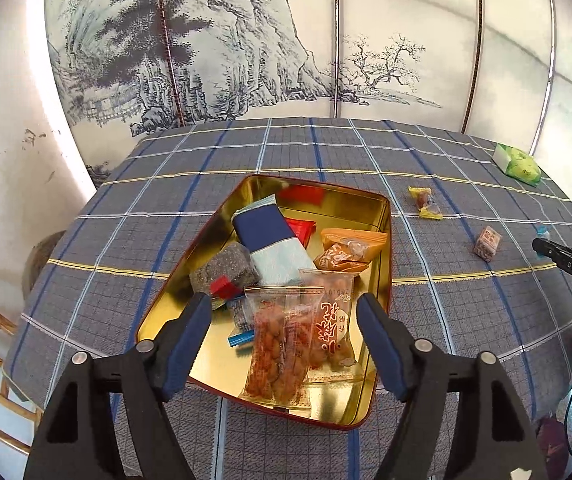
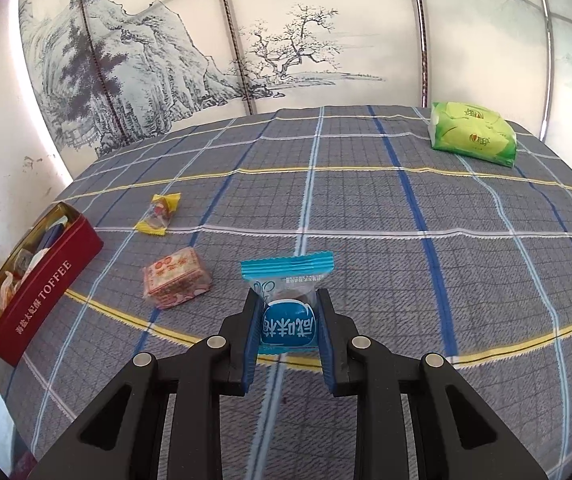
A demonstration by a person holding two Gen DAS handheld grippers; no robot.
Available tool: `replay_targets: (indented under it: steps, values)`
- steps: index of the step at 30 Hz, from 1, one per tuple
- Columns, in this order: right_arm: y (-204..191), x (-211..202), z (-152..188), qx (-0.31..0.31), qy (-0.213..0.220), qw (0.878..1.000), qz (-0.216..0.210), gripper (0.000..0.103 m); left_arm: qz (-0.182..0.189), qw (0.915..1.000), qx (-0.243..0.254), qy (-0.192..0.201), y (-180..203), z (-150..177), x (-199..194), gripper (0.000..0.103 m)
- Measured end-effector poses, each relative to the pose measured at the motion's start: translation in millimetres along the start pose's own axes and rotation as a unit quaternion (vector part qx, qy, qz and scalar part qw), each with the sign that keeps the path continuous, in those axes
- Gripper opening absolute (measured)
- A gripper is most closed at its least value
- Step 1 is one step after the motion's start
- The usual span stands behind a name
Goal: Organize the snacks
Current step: 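Lower the orange-snack bag into the tin and open the left gripper, then carry the blue-labelled packet over the tin with the right gripper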
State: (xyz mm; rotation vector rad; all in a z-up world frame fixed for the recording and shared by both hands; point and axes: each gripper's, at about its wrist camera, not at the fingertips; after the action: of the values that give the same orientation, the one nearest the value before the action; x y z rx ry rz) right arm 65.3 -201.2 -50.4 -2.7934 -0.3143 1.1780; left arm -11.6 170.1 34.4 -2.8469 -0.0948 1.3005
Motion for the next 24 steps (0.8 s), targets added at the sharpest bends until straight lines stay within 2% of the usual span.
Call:
replay_targets:
  steps: [7,15,24]
  values:
    - [-28.2,-20.3,-6.4,-0.014,0.014,0.999,-0.025,0.027,-0.021,0.9998,-0.002,0.003,-1.9,5.0,-2.4,0.079]
    - [-82.0,-31.8,-13.0,-0.058,0.015,0.997,-0.055,0.027,-0.041,0.999,0.004,0.017,-5.3,12.5,-7.2,0.085]
    - [-150.2,-32.1,-19.9,-0.102,0.004,0.989,-0.108,0.027,-0.036,0.999,-0.011,0.025,-23.4,23.5,-11.6,0.089]
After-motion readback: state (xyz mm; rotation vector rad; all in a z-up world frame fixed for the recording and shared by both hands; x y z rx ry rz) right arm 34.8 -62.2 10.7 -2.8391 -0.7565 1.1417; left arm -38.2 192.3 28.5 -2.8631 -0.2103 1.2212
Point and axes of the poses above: each gripper's, at about its wrist camera, not at the fingertips, and x roughly the way its jaws point, y to its right, z to its underside, and after that the axes turned 5 degrees about -y, right-handed
